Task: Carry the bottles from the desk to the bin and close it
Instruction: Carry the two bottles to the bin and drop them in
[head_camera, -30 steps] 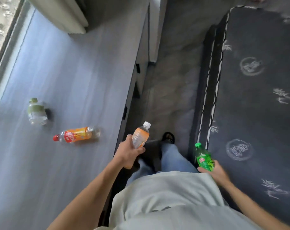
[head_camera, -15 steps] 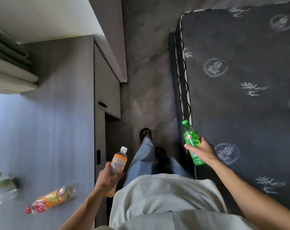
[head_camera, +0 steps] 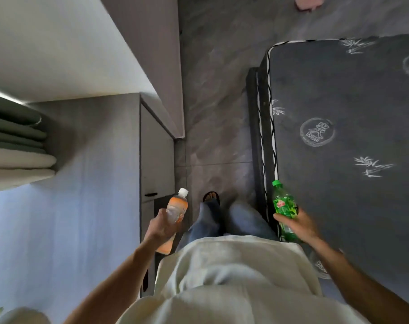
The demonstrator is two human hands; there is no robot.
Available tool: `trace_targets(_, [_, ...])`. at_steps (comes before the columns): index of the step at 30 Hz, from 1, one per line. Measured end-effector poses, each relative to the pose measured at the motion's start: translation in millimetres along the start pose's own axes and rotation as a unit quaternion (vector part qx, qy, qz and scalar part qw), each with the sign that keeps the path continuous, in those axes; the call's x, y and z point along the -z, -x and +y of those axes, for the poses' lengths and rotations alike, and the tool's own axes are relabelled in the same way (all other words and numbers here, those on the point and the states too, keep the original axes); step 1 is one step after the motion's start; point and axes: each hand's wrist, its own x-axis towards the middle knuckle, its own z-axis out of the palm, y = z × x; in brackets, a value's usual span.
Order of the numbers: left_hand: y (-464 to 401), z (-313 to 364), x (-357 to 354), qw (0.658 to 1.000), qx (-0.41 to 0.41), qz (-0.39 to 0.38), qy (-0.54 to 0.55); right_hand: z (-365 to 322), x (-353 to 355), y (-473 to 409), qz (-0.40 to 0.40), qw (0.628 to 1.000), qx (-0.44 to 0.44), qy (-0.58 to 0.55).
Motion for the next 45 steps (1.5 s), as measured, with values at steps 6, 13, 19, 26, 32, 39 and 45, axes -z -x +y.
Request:
trace_targets(6, [-72.0,136.3,54.1,0.998,-0.066,-0.002,0.007,-25.6,29.6,-26.2,-0.013,0.998,-0.052,-0.032])
trace_targets(13, [-141.2,246.9,97.0,0.998,-0.067,0.009,0.011,-88.4,83.9,-120.1,-0.015,0.995,-0.076,-0.058])
trace_targets(19, [-161.8,272.9,127.0,1.0,0.001,0.011,0.016,-199.9,141.4,-208.0,-0.038,0.999,-0.02,-0.013])
trace_targets(26, [-174.4,280.6,151.9,0.993,0.098,-0.004,0.066,-343.2,185.2,-287.5,-0.034,0.996,0.064,0.042])
trace_targets(32, [-220.2,324.2,194.3,0.991,0.114,-0.011,0.069,-436.4,199.7,-334.9,-0.026,0.997,0.074,0.02])
trace_targets(39, [-309.6,434.8,287.2,0.999,0.034,-0.023,0.024,-481.1,212.9,-358.7,-0.014,1.0,0.003,0.008])
trace_targets(45, [-378.4,569.7,353.4,0.998,-0.045,-0.022,0.026,-480.1,233.9,-374.8,0.003,0.997,-0.068,0.037])
